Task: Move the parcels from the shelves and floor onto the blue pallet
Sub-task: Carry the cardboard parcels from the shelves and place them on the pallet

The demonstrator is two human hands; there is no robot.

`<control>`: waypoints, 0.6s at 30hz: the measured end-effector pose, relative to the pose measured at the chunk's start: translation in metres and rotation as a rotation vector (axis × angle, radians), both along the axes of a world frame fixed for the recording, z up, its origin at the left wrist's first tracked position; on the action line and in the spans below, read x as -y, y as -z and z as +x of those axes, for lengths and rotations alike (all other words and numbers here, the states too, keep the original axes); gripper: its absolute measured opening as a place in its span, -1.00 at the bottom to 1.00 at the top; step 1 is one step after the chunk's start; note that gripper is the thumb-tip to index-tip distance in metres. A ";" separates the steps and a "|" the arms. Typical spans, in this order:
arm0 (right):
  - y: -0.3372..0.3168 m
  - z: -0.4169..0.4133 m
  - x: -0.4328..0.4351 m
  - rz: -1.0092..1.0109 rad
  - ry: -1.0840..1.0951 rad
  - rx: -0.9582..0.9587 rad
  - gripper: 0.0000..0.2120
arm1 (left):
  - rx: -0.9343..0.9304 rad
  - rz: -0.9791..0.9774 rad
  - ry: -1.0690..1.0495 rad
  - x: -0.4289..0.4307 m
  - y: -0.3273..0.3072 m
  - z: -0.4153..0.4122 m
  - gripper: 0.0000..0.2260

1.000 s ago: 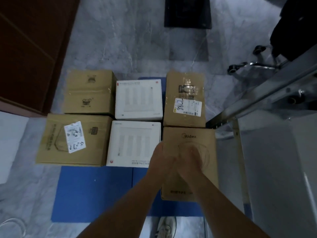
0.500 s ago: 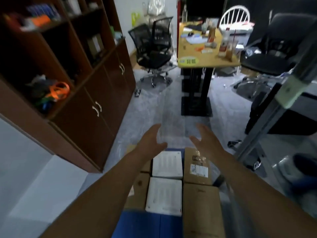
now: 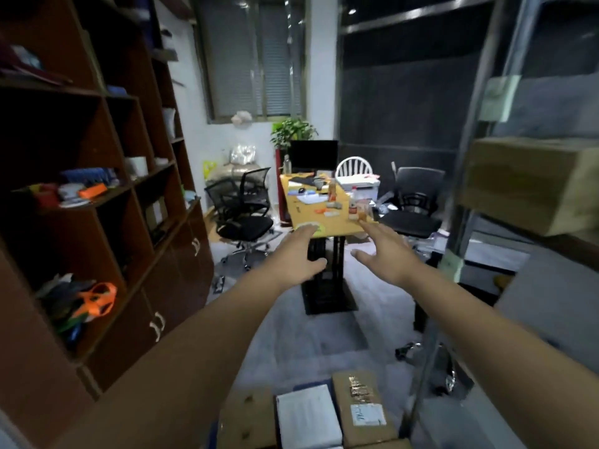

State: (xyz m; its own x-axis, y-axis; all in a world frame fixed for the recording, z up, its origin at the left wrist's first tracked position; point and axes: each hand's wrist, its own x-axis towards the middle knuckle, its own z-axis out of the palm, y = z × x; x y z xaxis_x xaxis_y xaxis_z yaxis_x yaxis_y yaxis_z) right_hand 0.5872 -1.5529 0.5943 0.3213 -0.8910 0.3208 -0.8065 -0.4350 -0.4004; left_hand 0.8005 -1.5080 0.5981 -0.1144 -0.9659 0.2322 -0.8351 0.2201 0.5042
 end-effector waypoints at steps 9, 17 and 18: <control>-0.027 -0.057 -0.147 -0.018 0.394 -0.108 -0.30 | 0.247 -0.019 0.411 -0.046 -0.028 -0.038 -0.25; -0.051 -0.159 -0.345 0.010 0.806 -0.213 -0.27 | 0.197 -0.070 0.828 -0.153 -0.046 -0.184 -0.24; -0.055 -0.169 -0.371 -0.002 0.850 -0.226 -0.27 | 0.192 -0.077 0.882 -0.173 -0.046 -0.204 -0.24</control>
State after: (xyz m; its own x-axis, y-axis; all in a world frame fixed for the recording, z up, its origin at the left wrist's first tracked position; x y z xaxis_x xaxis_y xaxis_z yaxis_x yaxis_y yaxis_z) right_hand 0.4181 -1.1817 0.6495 -0.3946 -0.8570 0.3315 -0.9176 0.3483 -0.1918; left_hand 0.5969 -1.3349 0.6441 -0.8492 -0.4914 0.1935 -0.4150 0.8475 0.3310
